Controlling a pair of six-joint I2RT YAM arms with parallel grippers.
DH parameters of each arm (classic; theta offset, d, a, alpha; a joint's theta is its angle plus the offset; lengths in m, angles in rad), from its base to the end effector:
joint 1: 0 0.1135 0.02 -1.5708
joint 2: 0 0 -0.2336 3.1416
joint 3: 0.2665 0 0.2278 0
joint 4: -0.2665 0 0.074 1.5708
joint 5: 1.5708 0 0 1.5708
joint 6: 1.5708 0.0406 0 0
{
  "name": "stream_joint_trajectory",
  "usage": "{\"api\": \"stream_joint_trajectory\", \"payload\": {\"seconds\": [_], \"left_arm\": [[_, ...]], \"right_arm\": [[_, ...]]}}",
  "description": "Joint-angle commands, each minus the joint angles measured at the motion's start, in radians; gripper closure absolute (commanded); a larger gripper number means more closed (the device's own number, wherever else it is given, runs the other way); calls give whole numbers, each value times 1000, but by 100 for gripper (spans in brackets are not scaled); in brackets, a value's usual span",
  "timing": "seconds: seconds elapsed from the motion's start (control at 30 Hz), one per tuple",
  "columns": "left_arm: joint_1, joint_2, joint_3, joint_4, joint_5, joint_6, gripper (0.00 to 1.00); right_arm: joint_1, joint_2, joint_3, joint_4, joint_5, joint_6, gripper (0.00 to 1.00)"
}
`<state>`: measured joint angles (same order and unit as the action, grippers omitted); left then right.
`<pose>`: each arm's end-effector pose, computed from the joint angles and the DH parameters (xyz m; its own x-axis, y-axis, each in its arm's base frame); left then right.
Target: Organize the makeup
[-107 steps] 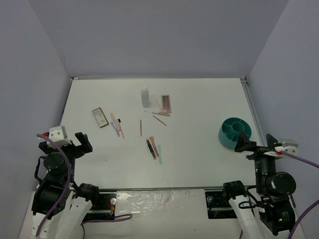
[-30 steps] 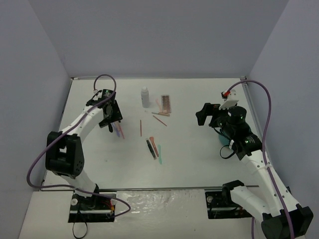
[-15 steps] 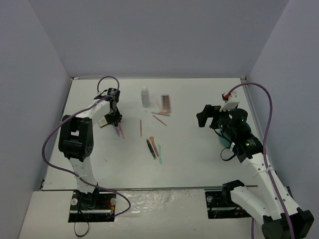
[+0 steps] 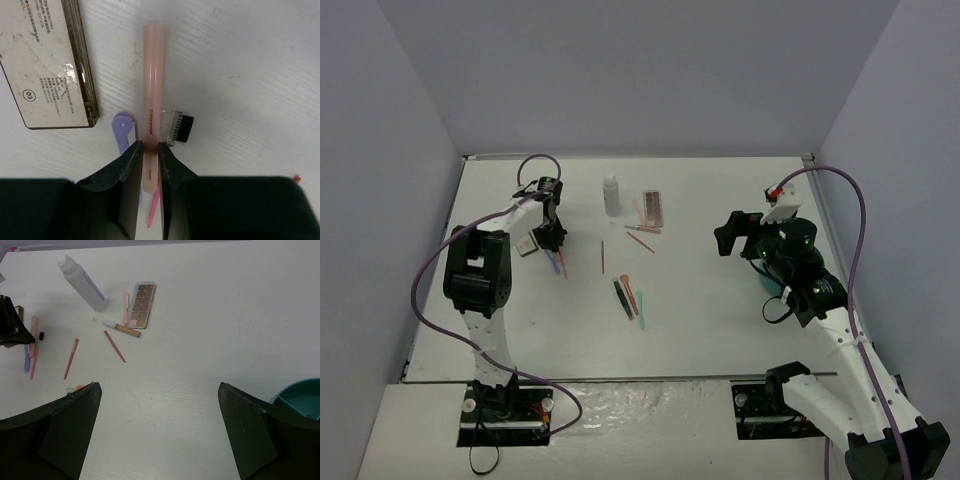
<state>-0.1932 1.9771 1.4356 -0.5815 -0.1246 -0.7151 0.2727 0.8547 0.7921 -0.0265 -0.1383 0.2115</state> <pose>0.3749 -0.0682 0.1632 -0.7582 -0.5146 -0.4004 -0.4761 0.8565 -0.1993 0.1945 0.0602 0.3257 -0.1675 0.1691 -0.9713 -0.3721 0.9015 0.2211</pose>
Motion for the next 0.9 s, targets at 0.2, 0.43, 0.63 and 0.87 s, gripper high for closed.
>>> {"api": "stream_joint_trajectory", "payload": {"seconds": [0.2, 0.43, 0.63, 0.87], "left_arm": [[13, 5, 63, 14, 15, -21, 79], [20, 12, 62, 17, 13, -16, 79], [21, -46, 52, 19, 5, -4, 99], [-6, -283, 22, 64, 12, 98, 100]], "right_arm": [[12, -13, -5, 65, 19, -11, 0], [16, -19, -7, 65, 25, -12, 0], [17, -27, 3, 60, 25, -12, 0], [21, -35, 33, 53, -12, -10, 0]]}}
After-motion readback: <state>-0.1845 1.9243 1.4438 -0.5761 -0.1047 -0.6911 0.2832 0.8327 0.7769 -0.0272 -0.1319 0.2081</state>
